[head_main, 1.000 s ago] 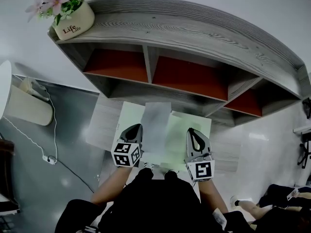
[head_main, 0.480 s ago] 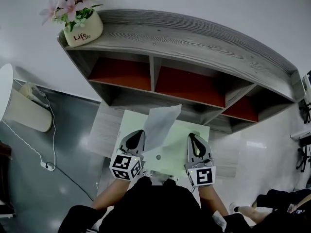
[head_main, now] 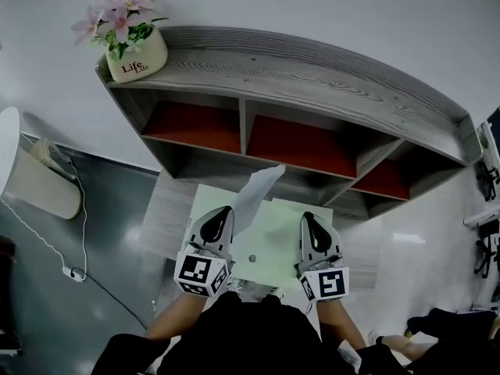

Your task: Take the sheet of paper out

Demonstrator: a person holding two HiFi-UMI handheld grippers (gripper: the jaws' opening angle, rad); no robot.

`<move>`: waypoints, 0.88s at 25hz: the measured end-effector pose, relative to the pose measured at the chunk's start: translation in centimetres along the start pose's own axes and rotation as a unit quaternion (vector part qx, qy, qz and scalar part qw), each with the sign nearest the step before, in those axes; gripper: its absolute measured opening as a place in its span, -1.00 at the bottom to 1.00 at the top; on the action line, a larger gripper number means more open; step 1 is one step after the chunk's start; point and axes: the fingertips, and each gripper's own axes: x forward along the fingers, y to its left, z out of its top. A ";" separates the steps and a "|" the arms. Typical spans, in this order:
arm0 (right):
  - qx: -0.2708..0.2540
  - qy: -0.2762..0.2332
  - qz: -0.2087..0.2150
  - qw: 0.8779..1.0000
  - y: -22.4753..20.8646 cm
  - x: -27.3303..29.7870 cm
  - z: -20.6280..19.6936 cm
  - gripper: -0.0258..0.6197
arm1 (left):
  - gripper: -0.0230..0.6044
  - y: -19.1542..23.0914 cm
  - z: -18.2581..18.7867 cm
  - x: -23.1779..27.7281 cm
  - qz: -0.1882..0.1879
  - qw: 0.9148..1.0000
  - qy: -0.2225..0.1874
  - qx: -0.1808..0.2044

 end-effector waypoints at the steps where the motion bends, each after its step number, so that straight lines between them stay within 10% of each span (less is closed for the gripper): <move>1: 0.000 -0.003 0.000 1.000 -0.1 0.1 0.3 -0.87 | -0.91 -0.3 0.5 0.1 -0.003 1.000 -0.006 0.003; 22: 0.001 -0.064 -0.029 0.998 -2.6 0.0 6.3 -0.87 | -0.91 -1.8 8.1 0.5 -0.026 0.995 -0.096 -0.008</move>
